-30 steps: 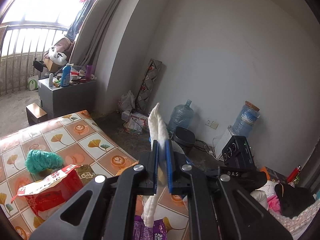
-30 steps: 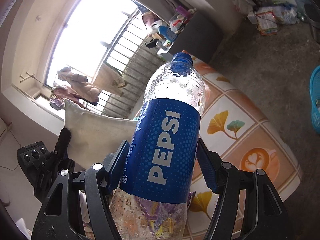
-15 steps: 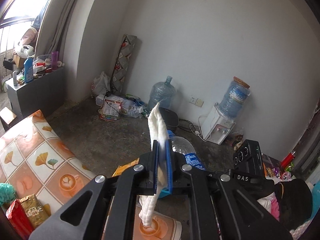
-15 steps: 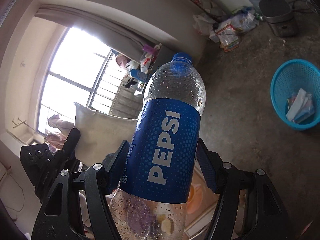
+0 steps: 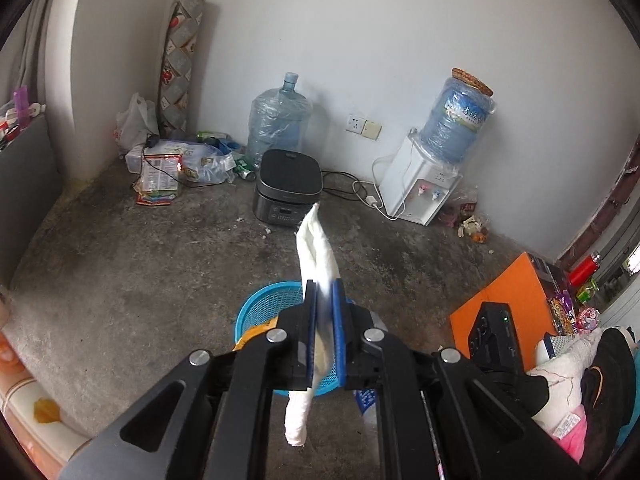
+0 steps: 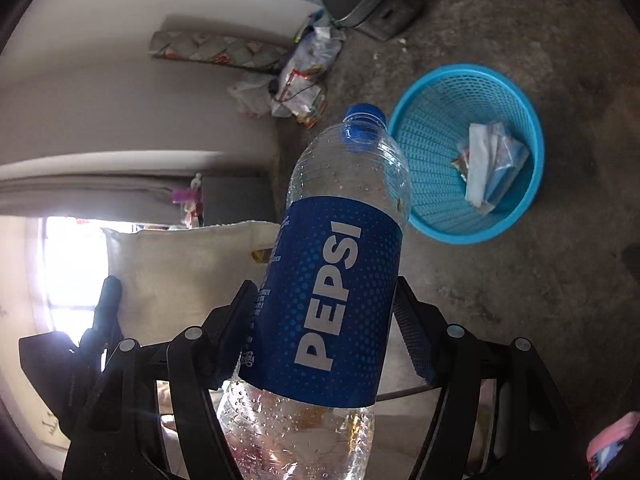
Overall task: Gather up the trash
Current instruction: 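Carry the tissue and Pepsi bottle over the blue wastebasket and open both grippers, then return both tools to the trash on the table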
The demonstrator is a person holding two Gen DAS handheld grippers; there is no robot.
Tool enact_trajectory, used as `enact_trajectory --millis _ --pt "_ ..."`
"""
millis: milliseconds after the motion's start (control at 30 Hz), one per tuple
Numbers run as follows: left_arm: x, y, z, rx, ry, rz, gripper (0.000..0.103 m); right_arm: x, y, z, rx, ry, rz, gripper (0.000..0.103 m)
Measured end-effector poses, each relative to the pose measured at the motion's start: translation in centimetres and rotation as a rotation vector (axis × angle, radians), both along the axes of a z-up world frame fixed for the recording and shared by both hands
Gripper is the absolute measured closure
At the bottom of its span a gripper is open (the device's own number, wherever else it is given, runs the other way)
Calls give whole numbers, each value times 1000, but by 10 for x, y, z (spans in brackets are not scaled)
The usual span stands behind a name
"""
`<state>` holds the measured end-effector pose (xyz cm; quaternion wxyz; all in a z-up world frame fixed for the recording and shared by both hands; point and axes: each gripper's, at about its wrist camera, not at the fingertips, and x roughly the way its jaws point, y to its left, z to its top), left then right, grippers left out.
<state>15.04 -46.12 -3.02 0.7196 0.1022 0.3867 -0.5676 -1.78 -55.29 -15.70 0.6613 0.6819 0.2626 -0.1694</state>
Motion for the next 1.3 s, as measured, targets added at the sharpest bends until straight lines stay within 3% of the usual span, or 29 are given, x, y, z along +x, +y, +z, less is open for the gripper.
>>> enact_trajectory --millis 67,100,233,433,767,1000,1167,1300 --pt "5 -26 -13 23 24 4 66 -2 -20 -21 28 42 -54 29" --pt "7 -34 -17 22 42 15 61 -2 -29 -32 39 63 -85 28" --pt "11 -36 -26 14 87 47 54 -20 -35 -53 84 87 -177 28" --pt "12 -6 -19 8 30 74 46 -16 -26 -45 7 104 -130 28" --pt "11 55 28 -92 -6 135 23 -1 -12 16 -242 105 -33 29" --pt "2 123 67 -177 -57 189 8 14 21 66 -456 91 62 28" --pt "1 186 82 -204 -96 298 6 25 53 105 -636 74 127 22" --pt "-5 239 89 -238 -95 385 6 35 86 135 -819 82 170 10"
